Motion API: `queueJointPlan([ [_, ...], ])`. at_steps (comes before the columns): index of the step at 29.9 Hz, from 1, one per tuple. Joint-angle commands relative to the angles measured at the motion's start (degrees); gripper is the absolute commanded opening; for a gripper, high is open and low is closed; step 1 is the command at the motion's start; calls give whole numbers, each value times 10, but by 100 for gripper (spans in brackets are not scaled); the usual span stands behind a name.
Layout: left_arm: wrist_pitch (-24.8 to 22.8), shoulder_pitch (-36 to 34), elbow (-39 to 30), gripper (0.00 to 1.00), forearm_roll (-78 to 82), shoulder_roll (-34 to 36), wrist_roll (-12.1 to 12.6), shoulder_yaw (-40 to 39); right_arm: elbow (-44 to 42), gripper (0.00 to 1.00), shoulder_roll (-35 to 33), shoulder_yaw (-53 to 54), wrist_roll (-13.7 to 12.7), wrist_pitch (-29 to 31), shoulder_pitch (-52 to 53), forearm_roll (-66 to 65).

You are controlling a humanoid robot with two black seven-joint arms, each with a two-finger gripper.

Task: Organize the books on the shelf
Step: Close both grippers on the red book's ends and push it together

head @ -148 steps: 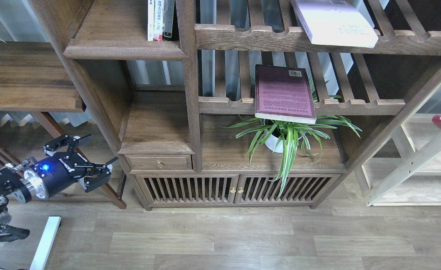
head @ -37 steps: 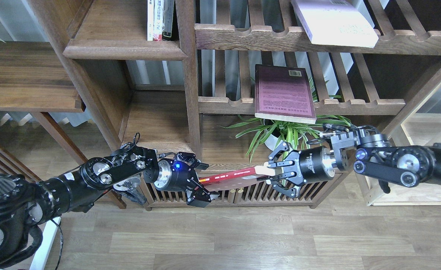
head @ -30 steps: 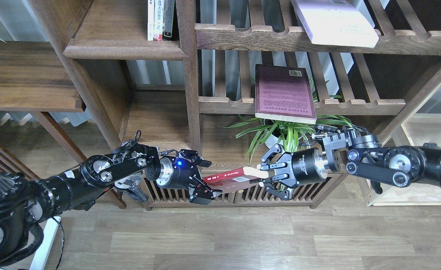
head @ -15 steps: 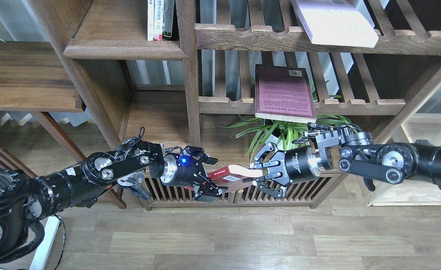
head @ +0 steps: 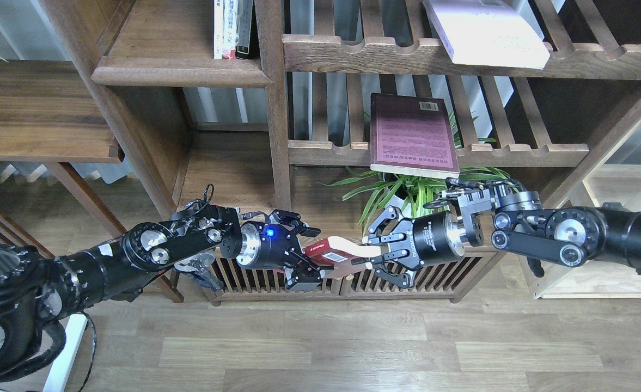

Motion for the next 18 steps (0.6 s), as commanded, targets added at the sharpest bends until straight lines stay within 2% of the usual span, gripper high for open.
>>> queueJointPlan([
  [1, 3, 2, 0, 83, 7, 1, -3, 2, 0, 3, 0, 0, 0, 0, 2, -1],
  [2, 3, 1, 0, 78, 9, 1, -7, 4, 0, 3, 0, 0, 0, 0, 2, -1],
  [3, 4, 1, 0, 78, 12, 1, -11, 5, 0, 3, 0, 0, 0, 0, 3, -1],
  [7, 2, 1, 0, 83, 16, 1, -21, 5, 0, 3, 0, 0, 0, 2, 4, -1],
  [14, 21, 5, 0, 91, 8, 1, -18, 1, 0, 3, 0, 0, 0, 8, 7, -1],
  [18, 24, 4, -1, 90, 7, 1, -2, -1, 0, 3, 0, 0, 0, 8, 8, -1],
])
